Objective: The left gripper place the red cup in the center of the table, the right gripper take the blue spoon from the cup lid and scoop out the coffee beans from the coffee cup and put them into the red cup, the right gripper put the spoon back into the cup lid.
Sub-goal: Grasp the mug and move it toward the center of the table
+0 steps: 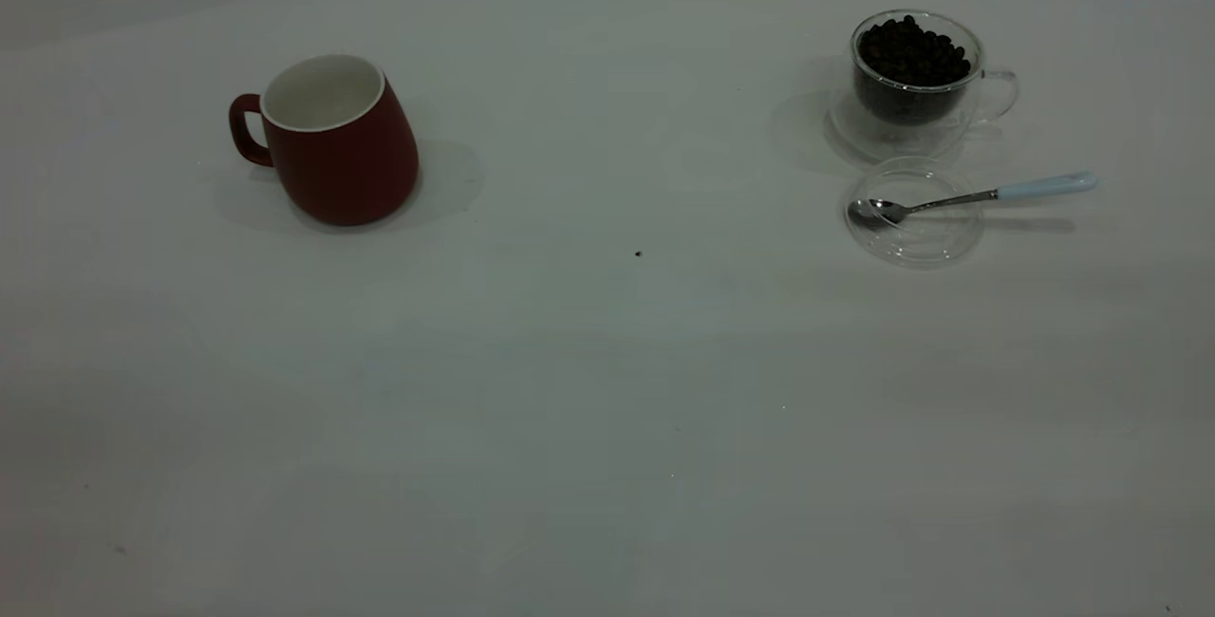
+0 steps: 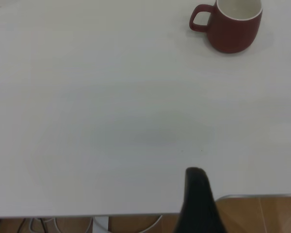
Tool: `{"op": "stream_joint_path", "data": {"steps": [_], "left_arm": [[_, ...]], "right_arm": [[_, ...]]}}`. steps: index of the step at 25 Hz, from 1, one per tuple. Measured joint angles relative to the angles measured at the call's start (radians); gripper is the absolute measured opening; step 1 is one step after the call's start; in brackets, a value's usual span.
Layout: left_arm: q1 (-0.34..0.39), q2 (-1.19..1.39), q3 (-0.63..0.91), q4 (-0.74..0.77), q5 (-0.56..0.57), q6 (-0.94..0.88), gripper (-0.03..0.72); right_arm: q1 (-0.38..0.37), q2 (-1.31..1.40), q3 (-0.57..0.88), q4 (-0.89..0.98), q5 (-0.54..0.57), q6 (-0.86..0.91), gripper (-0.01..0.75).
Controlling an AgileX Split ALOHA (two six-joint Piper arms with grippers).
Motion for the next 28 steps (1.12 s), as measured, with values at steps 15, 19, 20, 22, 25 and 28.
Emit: {"op": "stream_joint_path", "data": {"steps": [15,19,20,22,25,28], "left_arm": [[0.000,0.000,0.000,0.000,0.000,0.001,0.587],[0.000,0.000,0.000,0.000,0.000,0.001,0.587],[0.000,0.000,0.000,0.000,0.000,0.001,0.587],[0.000,0.000,0.000,-0.006,0.000,0.000,0.587],[0.000,0.000,0.000,-0.024,-0.001,0.000,0.587],[0.000,0.000,0.000,-0.026,-0.001,0.000,0.587]], "right_arm": [[0.000,0.000,0.000,0.000,0.000,0.000,0.543],[0.000,0.000,0.000,0.000,0.000,0.000,0.543],[0.000,0.000,0.000,0.000,0.000,0.000,0.543],[0.000,0.000,0.000,0.000,0.000,0.000,0.543],[0.000,0.000,0.000,0.000,0.000,0.000,0.543],[0.000,0.000,0.000,0.000,0.000,0.000,0.543]]}}
